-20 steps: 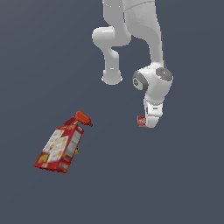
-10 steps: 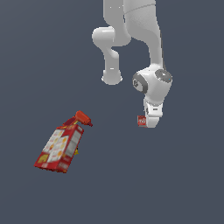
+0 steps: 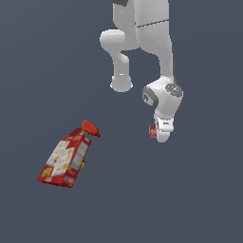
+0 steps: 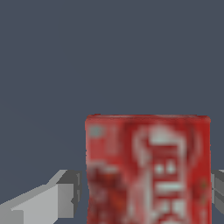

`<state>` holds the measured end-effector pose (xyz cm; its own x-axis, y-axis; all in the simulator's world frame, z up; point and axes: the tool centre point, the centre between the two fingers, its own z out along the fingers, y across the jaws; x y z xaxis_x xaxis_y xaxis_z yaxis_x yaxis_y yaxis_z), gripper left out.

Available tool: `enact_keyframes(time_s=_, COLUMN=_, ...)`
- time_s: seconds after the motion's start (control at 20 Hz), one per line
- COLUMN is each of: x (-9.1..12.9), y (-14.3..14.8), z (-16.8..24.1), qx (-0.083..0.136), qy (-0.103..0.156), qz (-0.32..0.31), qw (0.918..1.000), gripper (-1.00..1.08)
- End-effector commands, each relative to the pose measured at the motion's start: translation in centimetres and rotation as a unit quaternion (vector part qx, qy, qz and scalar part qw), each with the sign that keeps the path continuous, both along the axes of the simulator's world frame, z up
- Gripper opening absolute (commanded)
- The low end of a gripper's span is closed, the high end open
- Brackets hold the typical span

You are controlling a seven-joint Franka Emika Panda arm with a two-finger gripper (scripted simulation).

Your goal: Pick up a designated object from a clutter of objects.

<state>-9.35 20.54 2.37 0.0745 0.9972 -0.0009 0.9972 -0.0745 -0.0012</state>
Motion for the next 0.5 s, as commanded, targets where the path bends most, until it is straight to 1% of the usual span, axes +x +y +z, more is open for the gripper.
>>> enact_keyframes(time_s=0.0, x=0.03, y=0.00, z=-0.50, qx=0.000, qy=-0.001, qz=0.000, qw=1.0000, gripper=1.00)
enact_keyframes(time_s=0.1, x=0.03, y=0.01, z=-0.60, qx=0.000, qy=-0.001, qz=0.000, qw=1.0000, gripper=1.00)
enact_keyframes(time_s=0.15, x=0.03, y=0.01, z=-0.60, qx=0.000, qy=-0.001, qz=0.000, qw=1.0000, gripper=-1.00)
enact_keyframes(time_s=0.45, x=0.03, y=0.01, z=-0.60, qx=0.000, qy=-0.001, qz=0.000, qw=1.0000, gripper=-1.00)
